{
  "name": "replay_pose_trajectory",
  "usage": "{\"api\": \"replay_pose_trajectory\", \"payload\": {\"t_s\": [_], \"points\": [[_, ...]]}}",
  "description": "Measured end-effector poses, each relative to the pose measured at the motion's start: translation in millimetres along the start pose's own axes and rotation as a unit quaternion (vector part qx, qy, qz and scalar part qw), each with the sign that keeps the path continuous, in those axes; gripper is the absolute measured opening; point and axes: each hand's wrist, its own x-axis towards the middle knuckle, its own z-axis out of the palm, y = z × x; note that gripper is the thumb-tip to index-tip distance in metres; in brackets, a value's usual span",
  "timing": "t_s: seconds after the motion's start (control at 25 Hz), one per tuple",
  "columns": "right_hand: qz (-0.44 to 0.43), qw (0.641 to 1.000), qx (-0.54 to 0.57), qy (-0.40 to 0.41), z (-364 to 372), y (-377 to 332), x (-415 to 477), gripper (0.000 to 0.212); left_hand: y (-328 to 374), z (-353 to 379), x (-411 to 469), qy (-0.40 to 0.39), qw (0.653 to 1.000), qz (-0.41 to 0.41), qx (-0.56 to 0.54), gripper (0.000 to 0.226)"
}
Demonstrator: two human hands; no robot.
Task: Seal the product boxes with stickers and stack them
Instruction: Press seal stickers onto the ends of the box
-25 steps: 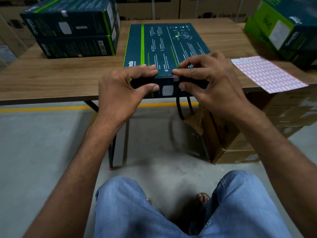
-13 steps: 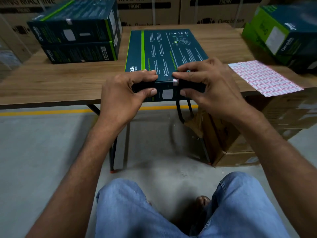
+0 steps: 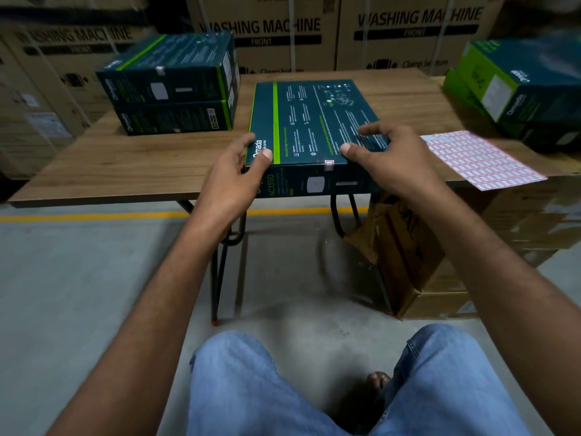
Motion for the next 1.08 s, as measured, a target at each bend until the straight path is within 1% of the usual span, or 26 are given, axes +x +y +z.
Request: {"api": "replay_pose_trajectory", "payload": {"t_s": [0.12, 0.2, 0.24, 0.28, 0.36, 0.44, 0.6, 0.64, 0.72, 0.8, 0.88, 1.0, 1.08], "points": [[-0.027, 0.999, 0.015, -0.045, -7.1, -0.5, -3.8, 0.047, 0.0, -3.3, -4.0, -0.009, 0.999, 0.036, -0.008, 0.038], [-0.056, 0.996, -0.009, -0.073, -7.0, 4.9, -8.1, 0.054, -2.5, -5.8, -6.3, -0.041, 0.997, 0.066, -0.004, 0.037], [-0.065, 0.995, -0.031, -0.073, -6.5, 7.1, -9.9, 0.058, -3.2, -4.8, -6.4, -0.051, 0.995, 0.082, 0.013, 0.039], [-0.072, 0.994, -0.049, -0.065, -5.2, 10.1, -10.2, 0.062, -5.0, -2.7, -5.1, -0.046, 0.994, 0.097, 0.037, 0.041], [-0.079, 0.995, -0.055, -0.04, -1.6, 12.3, -11.4, 0.062, -9.4, 2.3, -2.7, 0.003, 0.989, 0.126, 0.073, 0.039], [-0.09, 0.994, -0.06, -0.022, 0.4, 13.9, -12.1, 0.058, -14.5, 5.9, -1.8, 0.05, 0.985, 0.152, 0.072, 0.036], [-0.1, 0.991, -0.09, -0.014, -2.3, 11.2, -16.3, 0.055, -13.0, 8.8, -4.4, 0.078, 0.981, 0.164, 0.069, 0.033], [-0.132, 0.986, -0.097, 0.01, -0.4, 9.7, -18.3, 0.05, -12.3, 8.6, -4.0, 0.078, 0.981, 0.164, 0.069, 0.033], [-0.24, 0.965, -0.085, 0.064, 9.4, 9.9, -20.7, 0.035, -12.5, 7.5, -1.7, 0.076, 0.98, 0.168, 0.07, 0.033], [-0.309, 0.946, -0.056, 0.077, 21.4, 13.9, -20.8, 0.023, -13.6, 6.2, -0.5, 0.074, 0.98, 0.17, 0.075, 0.034], [-0.332, 0.938, -0.055, 0.083, 26.8, 17.2, -19.9, 0.021, -14.1, 5.8, 0.1, 0.069, 0.979, 0.173, 0.08, 0.034], [-0.365, 0.923, -0.103, 0.072, 23.9, 23.2, -17.8, 0.023, -15.2, 4.5, 1.1, 0.067, 0.979, 0.175, 0.075, 0.034], [-0.369, 0.92, -0.114, 0.062, 20.2, 26.8, -17.9, 0.027, -16.1, 3.6, 2.5, 0.063, 0.98, 0.174, 0.075, 0.034]]}}
